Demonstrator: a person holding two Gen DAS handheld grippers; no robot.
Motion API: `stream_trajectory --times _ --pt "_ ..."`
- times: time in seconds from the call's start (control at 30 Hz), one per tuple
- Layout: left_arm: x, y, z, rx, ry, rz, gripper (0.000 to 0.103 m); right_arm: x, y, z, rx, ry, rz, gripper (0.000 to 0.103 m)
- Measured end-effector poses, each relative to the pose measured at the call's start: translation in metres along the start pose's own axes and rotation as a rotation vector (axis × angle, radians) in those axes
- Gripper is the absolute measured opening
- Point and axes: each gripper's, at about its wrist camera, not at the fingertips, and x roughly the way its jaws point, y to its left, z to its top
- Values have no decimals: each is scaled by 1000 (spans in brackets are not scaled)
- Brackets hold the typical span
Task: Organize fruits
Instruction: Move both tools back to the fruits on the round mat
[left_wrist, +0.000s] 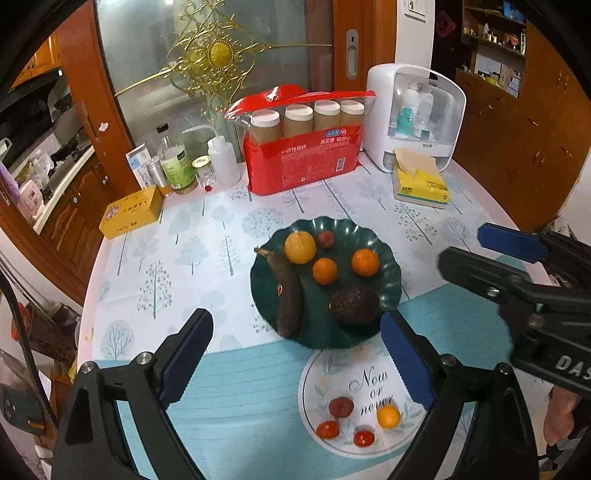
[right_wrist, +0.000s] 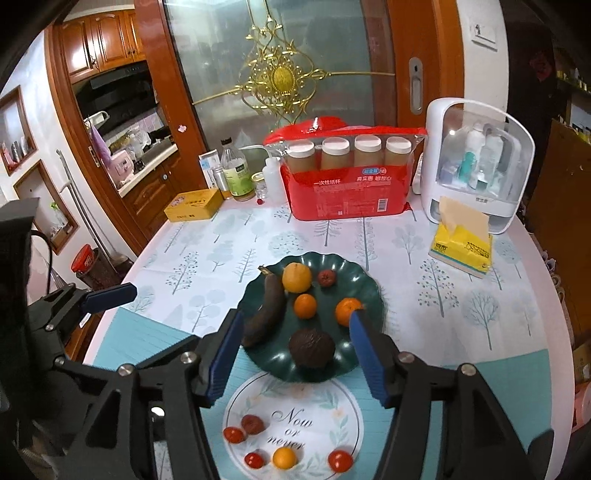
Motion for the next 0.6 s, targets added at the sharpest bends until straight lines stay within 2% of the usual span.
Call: stream_trajectory --times 0.27,0.47,0.6 --pt "3 5 -53 4 29 -23 92 -13 9 -50 12 8 -42 61" --pt "31 2 -103 23 92 -46 92 2 10 -99 34 63 -56 61" --pt "51 1 -124 28 120 -54 92 17 6 -129 63 110 -43 61"
